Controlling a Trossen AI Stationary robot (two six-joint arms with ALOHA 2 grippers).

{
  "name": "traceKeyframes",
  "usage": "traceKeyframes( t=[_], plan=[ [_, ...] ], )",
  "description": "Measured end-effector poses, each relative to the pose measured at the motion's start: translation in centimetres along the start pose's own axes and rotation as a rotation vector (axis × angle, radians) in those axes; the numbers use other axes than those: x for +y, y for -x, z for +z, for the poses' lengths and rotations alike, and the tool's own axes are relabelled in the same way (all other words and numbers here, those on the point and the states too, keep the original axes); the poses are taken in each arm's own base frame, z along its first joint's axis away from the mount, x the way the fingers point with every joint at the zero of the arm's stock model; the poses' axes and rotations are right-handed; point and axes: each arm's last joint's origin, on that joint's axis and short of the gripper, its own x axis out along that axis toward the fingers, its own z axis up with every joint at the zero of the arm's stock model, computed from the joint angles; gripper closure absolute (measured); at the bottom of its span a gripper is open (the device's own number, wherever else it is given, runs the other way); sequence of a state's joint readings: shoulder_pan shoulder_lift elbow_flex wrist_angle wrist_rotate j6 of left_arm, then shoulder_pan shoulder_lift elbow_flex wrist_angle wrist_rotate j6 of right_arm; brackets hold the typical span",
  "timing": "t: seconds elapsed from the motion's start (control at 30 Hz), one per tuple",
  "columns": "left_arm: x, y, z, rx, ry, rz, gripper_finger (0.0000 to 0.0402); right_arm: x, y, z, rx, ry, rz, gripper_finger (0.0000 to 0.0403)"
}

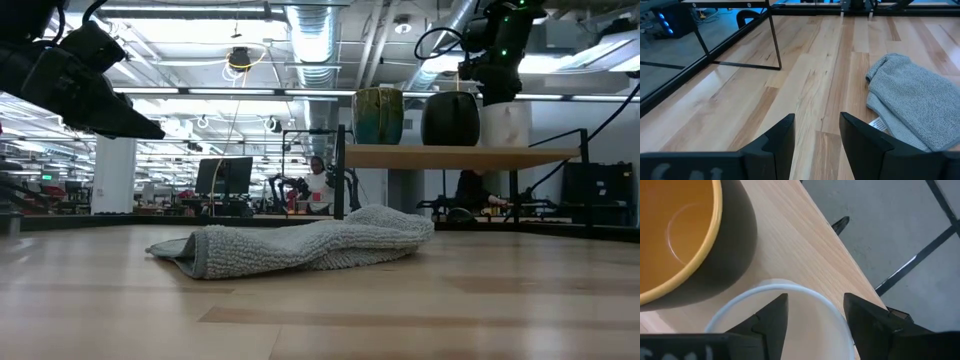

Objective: Stack small to large cups/mugs on shelf
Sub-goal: Put the white mug on the shelf

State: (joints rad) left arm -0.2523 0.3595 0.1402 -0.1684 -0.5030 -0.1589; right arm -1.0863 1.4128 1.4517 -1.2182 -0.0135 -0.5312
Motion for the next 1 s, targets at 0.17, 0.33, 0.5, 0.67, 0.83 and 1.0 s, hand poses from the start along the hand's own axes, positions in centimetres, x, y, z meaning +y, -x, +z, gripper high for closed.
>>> traceKeyframes(
  t=[0.17,0.33,0.5,0.67,0.83,1.0],
  plan=[
    [0.00,0.00,0.00,0.000,0.000,0.000,0.0255,0.05,0.00,0.03,-0.009,0.001,0.016,0.0184],
    [0.00,0.00,0.00,0.000,0.000,0.000,0.0255,0.06,0.00,0.03,-0.010,0.003,0.017,0.0179],
    [0.00,0.00,0.00,0.000,0.003,0.000,0.0255,0.06,0.00,0.03,-0.010,0.019,0.016,0.0175],
    [0.00,0.00,0.01,0.000,0.003,0.000,0.0255,0.04,0.00,0.02,-0.008,0.019,0.013,0.0174],
    [0.00,0.00,0.00,0.000,0.003,0.000,0.0255,0.00,0.00,0.00,-0.007,0.017,0.012,0.0174],
    [0.00,0.00,0.00,0.000,0.003,0.000,0.0255,-0.01,0.00,-0.01,-0.007,0.017,0.011,0.0174]
  ],
)
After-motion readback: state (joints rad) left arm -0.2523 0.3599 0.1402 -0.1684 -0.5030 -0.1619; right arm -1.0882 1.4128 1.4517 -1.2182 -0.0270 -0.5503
